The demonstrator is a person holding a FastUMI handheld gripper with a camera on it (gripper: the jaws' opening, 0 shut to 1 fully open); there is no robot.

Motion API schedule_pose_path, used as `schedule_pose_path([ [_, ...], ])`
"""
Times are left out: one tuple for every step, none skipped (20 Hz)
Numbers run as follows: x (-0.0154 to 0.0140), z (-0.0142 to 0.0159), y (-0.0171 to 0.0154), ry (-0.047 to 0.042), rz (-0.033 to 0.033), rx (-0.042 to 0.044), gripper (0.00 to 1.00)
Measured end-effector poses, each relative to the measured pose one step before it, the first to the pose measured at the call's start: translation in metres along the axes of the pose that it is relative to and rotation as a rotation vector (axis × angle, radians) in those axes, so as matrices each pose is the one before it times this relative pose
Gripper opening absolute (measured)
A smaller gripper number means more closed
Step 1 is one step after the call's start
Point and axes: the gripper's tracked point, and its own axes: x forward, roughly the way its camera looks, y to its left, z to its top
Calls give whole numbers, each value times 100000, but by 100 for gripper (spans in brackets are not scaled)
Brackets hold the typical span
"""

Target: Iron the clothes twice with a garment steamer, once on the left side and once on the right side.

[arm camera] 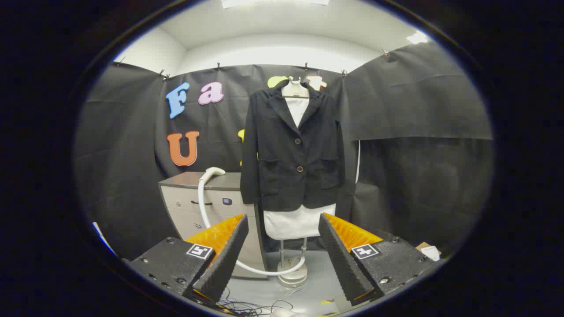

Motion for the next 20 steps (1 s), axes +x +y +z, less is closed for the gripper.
schedule_pose_path([
  [42,-26,50,22,-237,23,99],
  [81,38,62,23,-72,-191,99],
  [74,-72,51,255,-165,-132,99],
  [96,86,151,128,-38,92,99],
  [111,46,144,46,63,182,99],
  [74,81,106,-38,-48,-16,99],
  [109,41,-1,0,-175,-1,99],
  [67,10,125,52,15,45,99],
  [94,27,161,36,-41,142,99],
  [87,93,65,334,-64,261,99],
  [171,-41,173,235,175,584,99],
  [237,71,177,326,-321,577,99],
  [237,-4,-90,609,-554,274,99],
  [287,202,93,165,-143,489,99],
  [340,316,242,-196,-42,396,99],
  [431,531,303,-193,82,74,99],
  [551,335,245,-208,185,-224,99],
  [626,395,256,290,29,-239,99],
  [649,354,331,332,468,71,99],
  [782,612,587,69,1041,237,99],
])
